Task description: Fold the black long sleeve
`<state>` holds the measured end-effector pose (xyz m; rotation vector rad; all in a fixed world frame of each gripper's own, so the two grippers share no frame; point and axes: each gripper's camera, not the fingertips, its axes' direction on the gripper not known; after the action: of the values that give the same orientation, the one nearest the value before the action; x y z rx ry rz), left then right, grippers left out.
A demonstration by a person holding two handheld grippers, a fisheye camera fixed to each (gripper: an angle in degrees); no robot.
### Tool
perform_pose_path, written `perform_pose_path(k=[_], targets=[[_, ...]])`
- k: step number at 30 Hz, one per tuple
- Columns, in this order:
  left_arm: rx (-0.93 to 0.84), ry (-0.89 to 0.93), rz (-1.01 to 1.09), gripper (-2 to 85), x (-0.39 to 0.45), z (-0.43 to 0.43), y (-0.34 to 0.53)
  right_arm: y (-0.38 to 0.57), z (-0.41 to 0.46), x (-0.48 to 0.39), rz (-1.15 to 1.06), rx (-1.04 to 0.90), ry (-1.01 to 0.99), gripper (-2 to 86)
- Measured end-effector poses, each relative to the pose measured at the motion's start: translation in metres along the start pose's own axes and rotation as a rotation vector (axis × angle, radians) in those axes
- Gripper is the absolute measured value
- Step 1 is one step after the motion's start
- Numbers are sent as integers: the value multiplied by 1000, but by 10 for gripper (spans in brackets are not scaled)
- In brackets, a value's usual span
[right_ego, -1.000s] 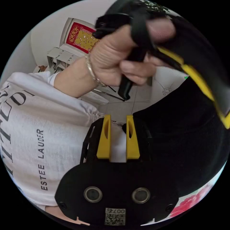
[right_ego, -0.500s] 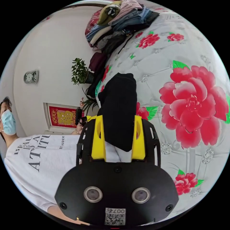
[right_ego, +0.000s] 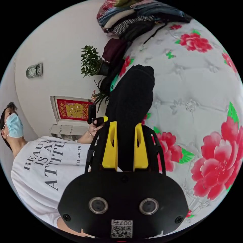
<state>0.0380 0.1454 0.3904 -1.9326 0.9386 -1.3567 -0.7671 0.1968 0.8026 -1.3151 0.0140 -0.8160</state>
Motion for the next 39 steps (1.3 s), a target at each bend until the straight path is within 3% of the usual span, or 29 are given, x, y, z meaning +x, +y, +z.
perform_pose_path(k=[7,13,16,19,23,26,31,34,39], targets=[[397,-138,65,85,38,-126,-27,-174,29,-116,-309,-125,-20,83],[632,-309,-21,87,20,-221,-72,-348,125,-224,-502,-255,-8,85],[715,-484,-178,115,-23,-239,-95,-411,191,-251,-518,-257,111,85],[709,-535,-340,157,-59,-231,-94,-429,245,-241,-451,-261,332,84],[689,-626,-231,166,-36,-192,-64,-350,254,-202,-478,-279,422,80],[538,-760,-76,151,-2,-130,-37,-234,238,-160,-509,-337,588,76],[-5,-740,143,87,24,33,-25,-25,203,-114,-436,-506,866,71],[-185,-769,294,65,48,107,-30,66,200,-110,-353,-557,911,66],[-327,-888,539,65,87,188,-47,146,215,-106,-301,-215,912,63]])
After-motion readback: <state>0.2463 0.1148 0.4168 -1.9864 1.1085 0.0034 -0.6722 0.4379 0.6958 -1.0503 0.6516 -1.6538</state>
